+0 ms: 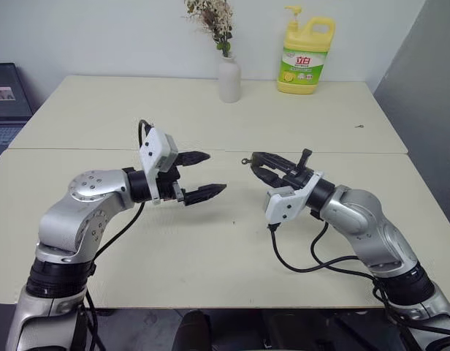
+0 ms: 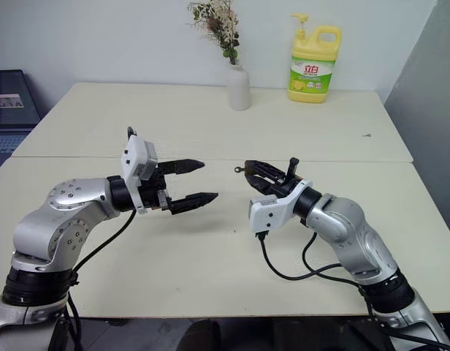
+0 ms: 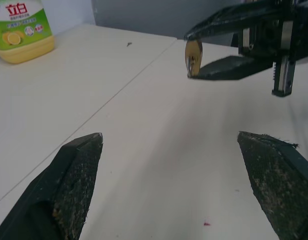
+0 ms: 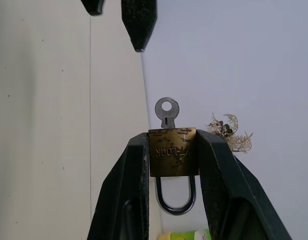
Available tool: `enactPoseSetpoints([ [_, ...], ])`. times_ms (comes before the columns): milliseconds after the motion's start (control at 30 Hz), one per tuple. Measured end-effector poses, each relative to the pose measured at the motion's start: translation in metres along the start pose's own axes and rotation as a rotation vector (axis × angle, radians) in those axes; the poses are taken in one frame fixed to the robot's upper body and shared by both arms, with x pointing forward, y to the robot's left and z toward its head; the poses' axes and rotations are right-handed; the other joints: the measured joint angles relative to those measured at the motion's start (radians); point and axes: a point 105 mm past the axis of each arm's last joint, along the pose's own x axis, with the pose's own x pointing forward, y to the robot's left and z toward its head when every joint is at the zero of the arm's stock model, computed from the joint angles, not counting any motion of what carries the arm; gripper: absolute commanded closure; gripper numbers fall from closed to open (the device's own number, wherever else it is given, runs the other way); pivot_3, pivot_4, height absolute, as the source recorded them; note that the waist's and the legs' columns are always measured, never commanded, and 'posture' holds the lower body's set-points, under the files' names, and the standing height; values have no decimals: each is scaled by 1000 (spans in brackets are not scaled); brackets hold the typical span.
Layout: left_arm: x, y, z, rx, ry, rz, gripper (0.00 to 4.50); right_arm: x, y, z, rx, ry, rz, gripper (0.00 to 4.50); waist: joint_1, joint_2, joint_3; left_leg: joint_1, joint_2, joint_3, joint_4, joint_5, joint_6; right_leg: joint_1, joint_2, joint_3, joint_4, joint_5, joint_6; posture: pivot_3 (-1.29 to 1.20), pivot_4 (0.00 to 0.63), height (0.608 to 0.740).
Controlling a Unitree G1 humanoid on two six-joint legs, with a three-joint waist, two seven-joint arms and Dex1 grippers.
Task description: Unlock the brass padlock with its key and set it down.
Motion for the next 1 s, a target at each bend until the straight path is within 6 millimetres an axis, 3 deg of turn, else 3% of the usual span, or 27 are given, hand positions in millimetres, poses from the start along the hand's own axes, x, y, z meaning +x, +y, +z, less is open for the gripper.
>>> enactPoseSetpoints([
  [267, 14, 2, 17, -49, -68, -39, 0, 10, -3, 2, -1, -14, 0, 3564, 0, 0, 0, 0, 0, 0, 0, 0, 0, 0, 0, 0, 1, 0, 0, 0, 150, 740],
  [600, 15, 9, 7, -140, -45, -144, 0, 15, -3, 4, -10, -34, 16, 3564, -1, 0, 0, 0, -1, -1, 1, 0, 0, 0, 0, -1, 3, 0, 0, 0, 150, 740],
  [1000, 18, 9, 13, -106, -45, -246, 0, 15, -3, 8, -20, -59, 16, 3564, -1, 0, 0, 0, -1, -2, 1, 0, 0, 0, 0, -1, 3, 0, 0, 0, 150, 740],
])
